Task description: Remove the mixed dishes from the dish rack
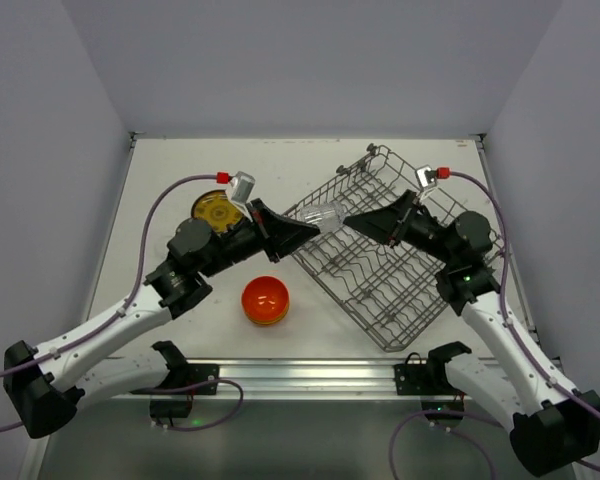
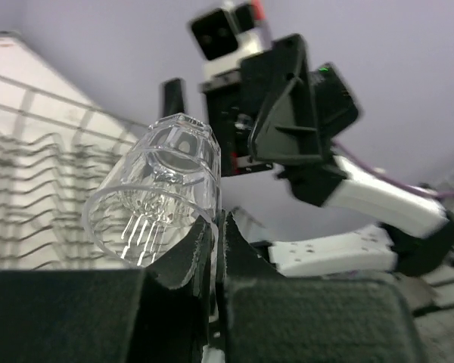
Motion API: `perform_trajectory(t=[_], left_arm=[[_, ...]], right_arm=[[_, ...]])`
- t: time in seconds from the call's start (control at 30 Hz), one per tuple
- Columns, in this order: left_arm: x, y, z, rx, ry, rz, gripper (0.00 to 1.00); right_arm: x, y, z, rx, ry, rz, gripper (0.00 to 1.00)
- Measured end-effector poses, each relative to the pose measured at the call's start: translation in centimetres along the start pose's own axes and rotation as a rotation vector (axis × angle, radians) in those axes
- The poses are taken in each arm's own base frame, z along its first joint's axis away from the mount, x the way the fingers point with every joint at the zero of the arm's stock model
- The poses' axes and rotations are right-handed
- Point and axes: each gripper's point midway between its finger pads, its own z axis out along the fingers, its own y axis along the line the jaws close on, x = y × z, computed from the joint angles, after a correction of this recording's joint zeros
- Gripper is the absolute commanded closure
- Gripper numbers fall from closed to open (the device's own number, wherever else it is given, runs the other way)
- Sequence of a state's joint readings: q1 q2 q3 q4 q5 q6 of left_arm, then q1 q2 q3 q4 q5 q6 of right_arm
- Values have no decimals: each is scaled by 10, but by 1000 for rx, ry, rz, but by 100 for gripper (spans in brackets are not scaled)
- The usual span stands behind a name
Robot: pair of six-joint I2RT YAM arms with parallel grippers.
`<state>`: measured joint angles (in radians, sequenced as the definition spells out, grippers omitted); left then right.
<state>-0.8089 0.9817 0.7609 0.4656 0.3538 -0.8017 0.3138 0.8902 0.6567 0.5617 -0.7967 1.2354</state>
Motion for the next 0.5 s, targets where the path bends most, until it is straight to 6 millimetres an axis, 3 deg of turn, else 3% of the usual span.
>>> perform_trajectory(t=[0.1,0.13,0.23,0.3,0.4,0.5], left_arm=[[-18,21,-4,-218,12,48,100],[-27,31,-9,-318,13,62,100],[-47,64,-39,-654,39,92,100],[-52,94,-72,-916,108,127,100],[-39,136,-117,-1188,246,158,100],[-4,173,-167,-1379,453,144,100]], right_arm=[[-15,-27,-5,222,-76,-30,1],[-29,-35,-11,323,-143,-70,1],[-52,-53,-40,546,-275,-177,1],[-54,-68,-65,683,-316,-236,1],[-53,-85,-93,831,-324,-300,1],[-49,-103,-109,941,-294,-334,1]])
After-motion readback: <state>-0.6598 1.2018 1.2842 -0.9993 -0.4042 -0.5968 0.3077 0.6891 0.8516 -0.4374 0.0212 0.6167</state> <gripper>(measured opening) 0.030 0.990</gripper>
